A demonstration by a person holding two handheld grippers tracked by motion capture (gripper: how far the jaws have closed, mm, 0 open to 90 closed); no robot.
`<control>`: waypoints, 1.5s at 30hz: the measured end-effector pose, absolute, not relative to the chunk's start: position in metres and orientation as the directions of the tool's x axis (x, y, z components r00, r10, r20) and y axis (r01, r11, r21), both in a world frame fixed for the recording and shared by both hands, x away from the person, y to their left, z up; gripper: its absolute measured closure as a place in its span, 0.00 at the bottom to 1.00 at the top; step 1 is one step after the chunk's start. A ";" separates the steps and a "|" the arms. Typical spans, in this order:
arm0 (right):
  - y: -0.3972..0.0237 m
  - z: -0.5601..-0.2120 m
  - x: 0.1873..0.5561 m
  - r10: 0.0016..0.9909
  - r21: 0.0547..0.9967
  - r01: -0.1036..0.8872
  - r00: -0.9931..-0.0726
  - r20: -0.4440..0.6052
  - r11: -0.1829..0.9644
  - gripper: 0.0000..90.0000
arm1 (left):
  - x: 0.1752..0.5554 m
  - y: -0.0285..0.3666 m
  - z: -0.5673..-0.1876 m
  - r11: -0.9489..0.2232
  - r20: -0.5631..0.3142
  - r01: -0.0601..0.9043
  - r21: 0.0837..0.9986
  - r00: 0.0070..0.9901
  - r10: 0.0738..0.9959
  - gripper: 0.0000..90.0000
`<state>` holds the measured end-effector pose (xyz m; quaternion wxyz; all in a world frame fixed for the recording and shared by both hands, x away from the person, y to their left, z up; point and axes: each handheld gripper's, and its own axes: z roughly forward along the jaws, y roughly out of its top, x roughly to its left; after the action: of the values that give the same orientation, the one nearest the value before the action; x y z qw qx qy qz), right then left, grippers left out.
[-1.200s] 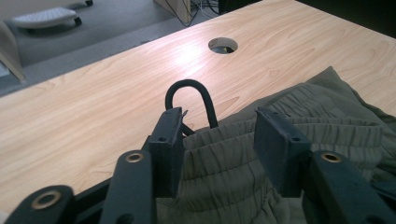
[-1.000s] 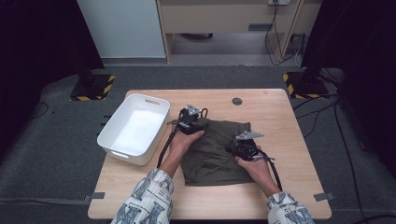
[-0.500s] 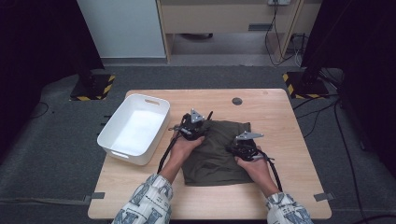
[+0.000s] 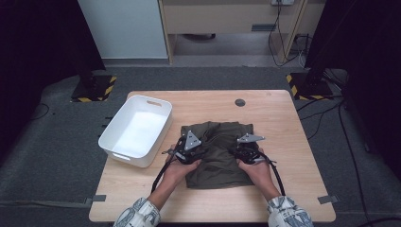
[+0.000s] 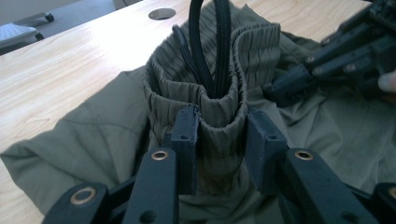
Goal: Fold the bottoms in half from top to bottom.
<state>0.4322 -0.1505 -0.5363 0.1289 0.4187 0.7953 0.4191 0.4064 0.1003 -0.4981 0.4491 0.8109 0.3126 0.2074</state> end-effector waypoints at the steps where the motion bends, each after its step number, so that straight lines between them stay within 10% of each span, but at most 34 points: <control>1: -0.150 -0.536 0.432 0.774 0.775 0.556 -0.616 0.142 0.300 1.00 | 0.406 0.101 -0.498 -0.407 0.064 0.314 0.858 0.720 0.691 0.74; 16: -0.161 -0.487 0.417 0.776 0.823 0.504 -0.618 0.129 0.264 0.55 | 0.400 0.105 -0.505 -0.429 0.095 0.278 0.859 0.737 0.669 0.74; 45: -0.154 -0.509 0.430 0.805 0.765 0.554 -0.588 0.080 0.329 0.71 | 0.404 0.107 -0.513 -0.467 0.159 0.230 0.854 0.739 0.654 0.73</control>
<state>0.4297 -0.1542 -0.5092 0.1590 0.4250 0.7994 0.3938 0.4040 0.1066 -0.5135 0.4405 0.8219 0.2691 0.2407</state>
